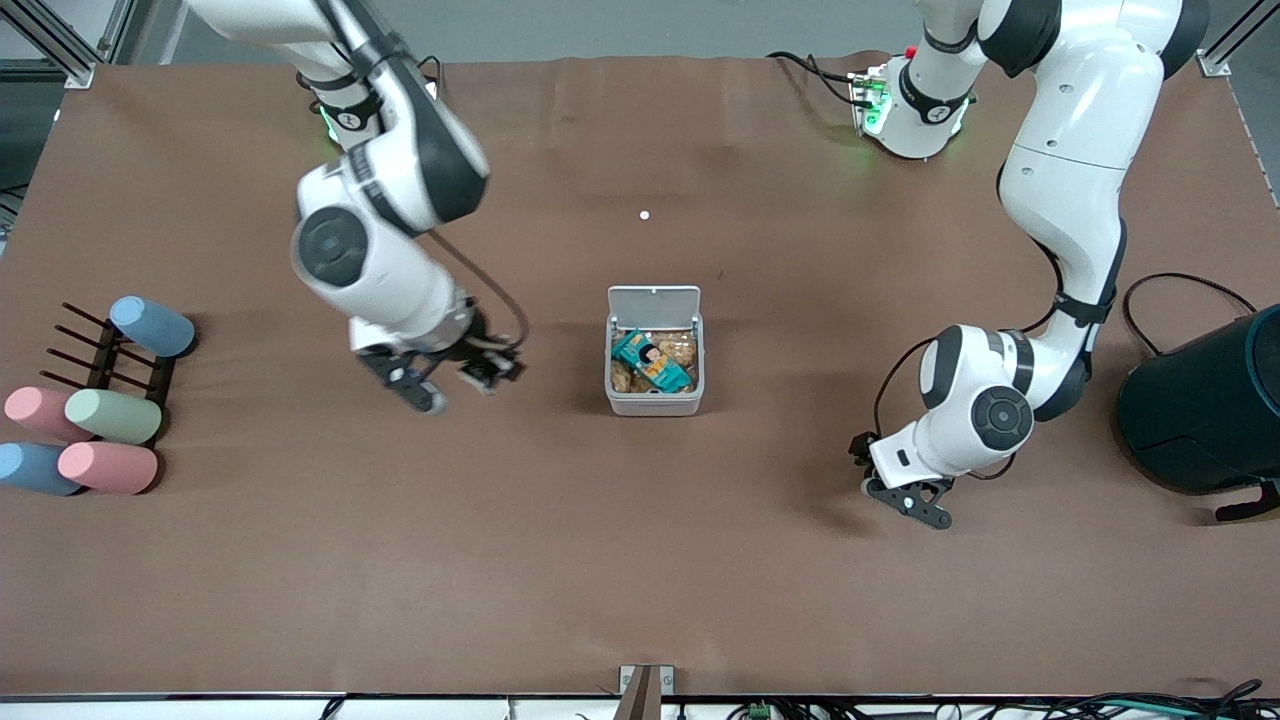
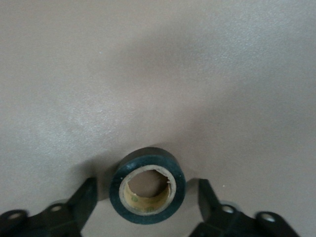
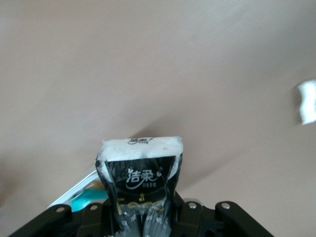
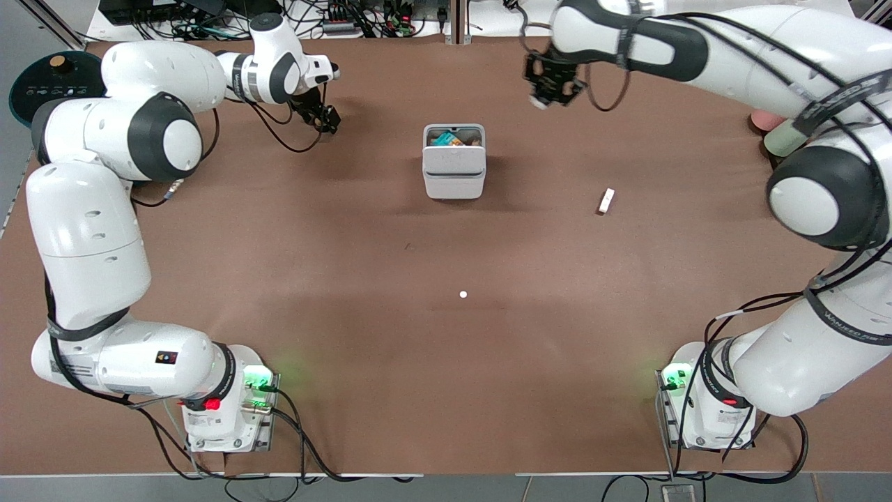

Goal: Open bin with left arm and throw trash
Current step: 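Drop the tissues with the right gripper while the left gripper carries the tape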

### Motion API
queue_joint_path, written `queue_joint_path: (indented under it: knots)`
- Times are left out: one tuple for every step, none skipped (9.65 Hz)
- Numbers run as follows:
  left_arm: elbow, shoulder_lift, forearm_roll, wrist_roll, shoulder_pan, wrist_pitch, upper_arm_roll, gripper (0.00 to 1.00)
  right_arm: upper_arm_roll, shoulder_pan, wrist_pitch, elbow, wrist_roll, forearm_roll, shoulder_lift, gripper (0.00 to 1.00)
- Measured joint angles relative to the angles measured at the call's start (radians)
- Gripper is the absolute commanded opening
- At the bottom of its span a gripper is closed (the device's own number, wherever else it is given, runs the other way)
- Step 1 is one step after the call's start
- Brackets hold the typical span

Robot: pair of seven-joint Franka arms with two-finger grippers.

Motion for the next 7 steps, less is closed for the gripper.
queue_joint_path:
  knots:
    - [0.004, -0.001, 0.000, 0.001, 0.003, 0.001, 0.003, 0.01, 0.000, 0.046, 0.035, 0.060, 0.085, 0.000, 0.051, 0.07]
    - [0.004, -0.007, 0.000, 0.001, 0.006, -0.001, 0.004, 0.00, 0.000, 0.087, 0.070, 0.106, 0.136, 0.000, 0.110, 0.06]
    - [0.004, -0.008, 0.000, 0.001, 0.005, 0.000, 0.002, 0.00, -0.001, 0.125, 0.104, 0.132, 0.161, 0.000, 0.165, 0.06]
    - [0.003, -0.008, 0.000, 0.001, 0.004, 0.000, -0.001, 0.00, -0.001, 0.156, 0.133, 0.145, 0.171, 0.000, 0.206, 0.06]
    - [0.005, -0.009, 0.000, 0.000, 0.003, 0.000, -0.003, 0.00, -0.001, 0.180, 0.143, 0.152, 0.176, 0.000, 0.232, 0.06]
    - [0.008, -0.016, -0.002, -0.001, 0.001, -0.009, -0.007, 0.00, -0.002, 0.190, 0.144, 0.156, 0.177, 0.000, 0.247, 0.06]
    - [0.015, -0.030, -0.005, -0.011, -0.001, -0.033, -0.014, 0.00, -0.004, 0.190, 0.144, 0.158, 0.177, 0.000, 0.253, 0.07]
